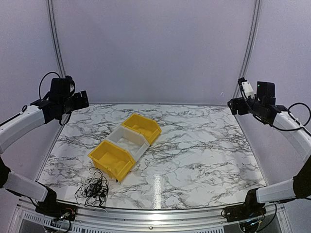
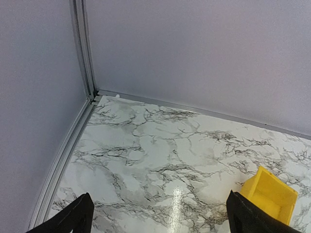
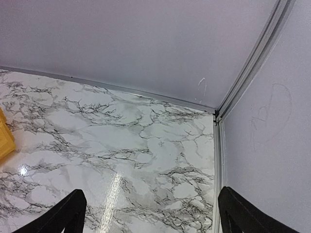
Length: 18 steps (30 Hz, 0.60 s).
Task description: Untangle the cables
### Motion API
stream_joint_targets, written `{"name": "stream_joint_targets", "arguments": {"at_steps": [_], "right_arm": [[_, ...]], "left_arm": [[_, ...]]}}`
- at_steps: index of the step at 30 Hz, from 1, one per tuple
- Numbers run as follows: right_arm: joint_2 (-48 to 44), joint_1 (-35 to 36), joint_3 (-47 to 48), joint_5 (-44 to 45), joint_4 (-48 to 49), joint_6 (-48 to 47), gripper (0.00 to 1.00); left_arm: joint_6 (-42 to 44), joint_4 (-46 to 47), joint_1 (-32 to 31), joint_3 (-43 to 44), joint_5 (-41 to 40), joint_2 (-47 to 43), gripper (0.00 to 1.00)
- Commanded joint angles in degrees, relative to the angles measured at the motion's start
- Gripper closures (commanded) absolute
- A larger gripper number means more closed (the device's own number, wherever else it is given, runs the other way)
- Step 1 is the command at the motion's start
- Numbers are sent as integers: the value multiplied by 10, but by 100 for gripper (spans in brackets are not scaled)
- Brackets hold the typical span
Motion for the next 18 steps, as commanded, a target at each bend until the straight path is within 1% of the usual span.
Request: {"name": "stream_joint_targets", "arguments": {"at_steps": [1,4,7,9,11,14,18], "right_arm": [[3,9,-6,13,30,-4,4],[2,11,-10,-16,34,-35,3],[0,15,-11,-78,30,-74,2],[3,26,-9,-116,29,-94,4],[11,44,-3,-144,22,-113,7],[23,77,4,-178,16,-139,11],[40,118,8,-209,8,-171,13]], "left_arm": [[-5,17,43,-10,51,-33,1],[-6,-18,53,10,63,-37,1],[6,-82,30,48,46,-34,1],[1,-145,13,84,38,-25,4],[-14,-204,-5,113,43,-21,10],[-46,-279,-32,138,74,-29,22],[-101,-356,-70,129,131,-49,39]]}}
